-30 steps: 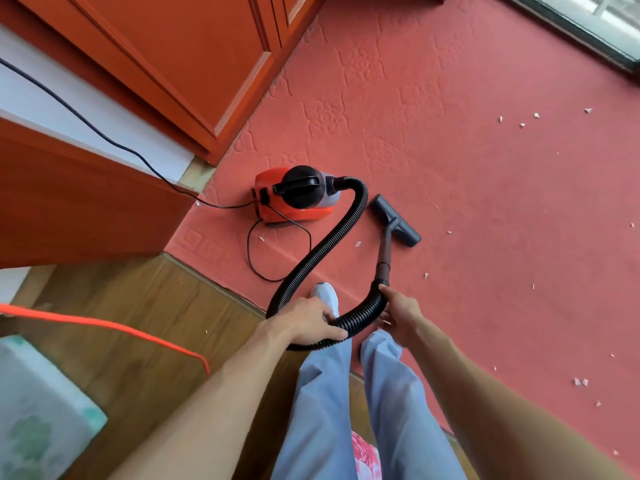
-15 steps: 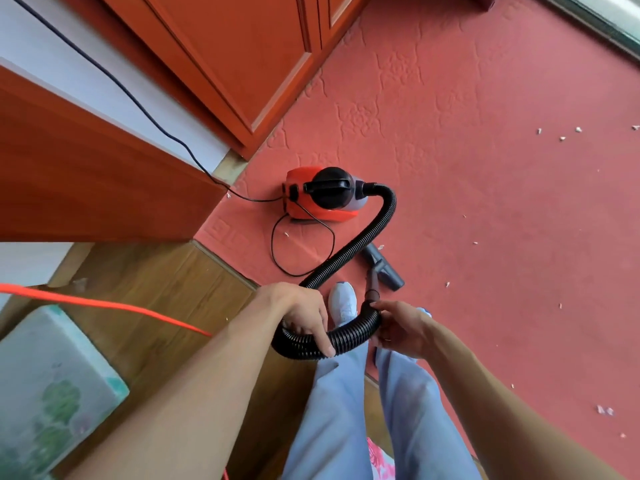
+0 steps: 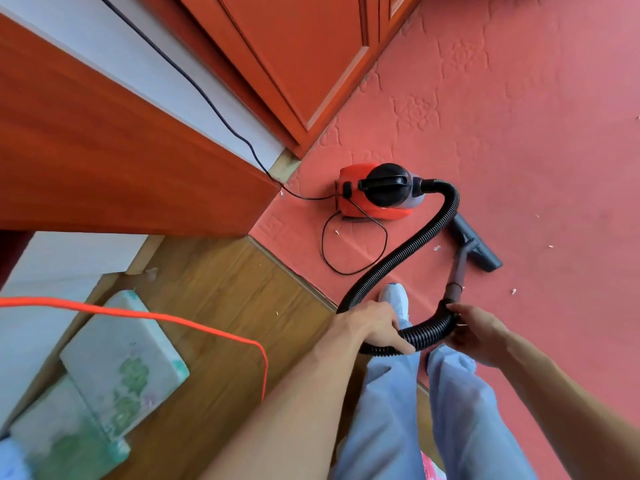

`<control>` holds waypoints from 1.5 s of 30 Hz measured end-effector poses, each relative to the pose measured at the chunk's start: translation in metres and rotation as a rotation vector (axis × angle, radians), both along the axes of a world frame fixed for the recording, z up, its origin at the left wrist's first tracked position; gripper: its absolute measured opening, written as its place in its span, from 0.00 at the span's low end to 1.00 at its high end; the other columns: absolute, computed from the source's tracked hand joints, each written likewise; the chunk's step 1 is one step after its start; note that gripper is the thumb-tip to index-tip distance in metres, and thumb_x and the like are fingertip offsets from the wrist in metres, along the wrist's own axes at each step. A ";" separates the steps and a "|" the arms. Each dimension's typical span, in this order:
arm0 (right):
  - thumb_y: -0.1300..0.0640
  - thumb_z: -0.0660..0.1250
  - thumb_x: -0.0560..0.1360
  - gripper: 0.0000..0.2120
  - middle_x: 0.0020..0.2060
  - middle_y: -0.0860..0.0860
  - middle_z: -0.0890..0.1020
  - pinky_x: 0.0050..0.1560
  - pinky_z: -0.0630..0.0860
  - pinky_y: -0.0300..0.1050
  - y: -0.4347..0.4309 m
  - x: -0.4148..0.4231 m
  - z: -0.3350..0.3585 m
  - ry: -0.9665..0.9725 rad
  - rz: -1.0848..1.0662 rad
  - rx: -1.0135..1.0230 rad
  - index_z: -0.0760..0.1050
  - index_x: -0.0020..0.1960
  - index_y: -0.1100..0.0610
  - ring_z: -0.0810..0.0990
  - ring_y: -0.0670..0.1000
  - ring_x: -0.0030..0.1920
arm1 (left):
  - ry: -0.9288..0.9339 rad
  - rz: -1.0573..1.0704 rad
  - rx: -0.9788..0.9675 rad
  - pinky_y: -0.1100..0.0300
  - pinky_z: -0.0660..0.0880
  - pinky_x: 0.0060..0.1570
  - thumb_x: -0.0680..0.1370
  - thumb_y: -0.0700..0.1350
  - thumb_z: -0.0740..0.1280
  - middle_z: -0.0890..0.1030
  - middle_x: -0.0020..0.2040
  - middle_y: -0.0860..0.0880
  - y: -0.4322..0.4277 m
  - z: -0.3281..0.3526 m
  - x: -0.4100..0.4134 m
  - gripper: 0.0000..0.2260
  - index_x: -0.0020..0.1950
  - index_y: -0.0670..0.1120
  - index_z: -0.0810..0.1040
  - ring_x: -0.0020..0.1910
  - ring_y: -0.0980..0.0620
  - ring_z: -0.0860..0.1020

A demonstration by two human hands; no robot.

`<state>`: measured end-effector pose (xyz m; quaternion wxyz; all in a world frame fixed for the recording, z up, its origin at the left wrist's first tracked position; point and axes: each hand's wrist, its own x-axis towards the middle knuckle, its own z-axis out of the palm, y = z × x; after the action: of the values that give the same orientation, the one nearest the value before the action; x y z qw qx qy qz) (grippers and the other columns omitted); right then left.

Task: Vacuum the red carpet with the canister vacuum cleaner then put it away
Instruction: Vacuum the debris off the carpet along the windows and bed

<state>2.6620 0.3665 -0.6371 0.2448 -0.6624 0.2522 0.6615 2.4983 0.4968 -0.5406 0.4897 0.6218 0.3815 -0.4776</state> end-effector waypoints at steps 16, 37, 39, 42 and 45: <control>0.56 0.59 0.79 0.08 0.30 0.53 0.66 0.27 0.69 0.39 0.014 0.001 0.007 0.107 -0.001 0.077 0.70 0.44 0.59 0.65 0.49 0.29 | 0.031 -0.119 -0.014 0.52 0.77 0.56 0.72 0.62 0.74 0.84 0.52 0.48 0.029 0.004 0.016 0.21 0.54 0.47 0.84 0.53 0.48 0.81; 0.57 0.59 0.80 0.09 0.25 0.49 0.59 0.25 0.63 0.40 0.024 -0.024 0.008 0.078 -0.279 0.105 0.65 0.40 0.56 0.59 0.46 0.22 | 0.049 -0.266 0.014 0.56 0.78 0.52 0.67 0.63 0.76 0.85 0.48 0.53 0.066 0.006 0.029 0.17 0.49 0.53 0.86 0.49 0.51 0.81; 0.58 0.59 0.79 0.10 0.22 0.48 0.58 0.23 0.59 0.39 0.021 -0.016 -0.007 0.007 -0.298 0.086 0.65 0.40 0.57 0.57 0.45 0.20 | 0.009 -0.188 0.079 0.54 0.78 0.55 0.71 0.64 0.73 0.85 0.49 0.53 0.049 0.002 0.031 0.17 0.52 0.54 0.86 0.50 0.52 0.81; 0.58 0.61 0.79 0.10 0.21 0.47 0.60 0.24 0.58 0.38 0.014 0.000 -0.021 -0.061 -0.275 0.083 0.66 0.40 0.57 0.57 0.45 0.20 | -0.030 -0.118 0.115 0.51 0.78 0.57 0.73 0.64 0.70 0.85 0.50 0.52 0.022 -0.008 0.033 0.17 0.53 0.54 0.85 0.52 0.50 0.81; 0.59 0.63 0.78 0.09 0.21 0.48 0.60 0.27 0.56 0.40 -0.002 0.009 -0.024 -0.122 -0.275 0.066 0.66 0.40 0.58 0.57 0.46 0.20 | -0.040 -0.070 0.100 0.52 0.77 0.59 0.73 0.65 0.70 0.84 0.52 0.53 0.005 -0.013 0.036 0.17 0.54 0.56 0.84 0.54 0.51 0.80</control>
<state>2.6710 0.3648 -0.6612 0.3696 -0.6522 0.3032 0.5882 2.5339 0.5013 -0.5531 0.4486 0.6679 0.3732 -0.4620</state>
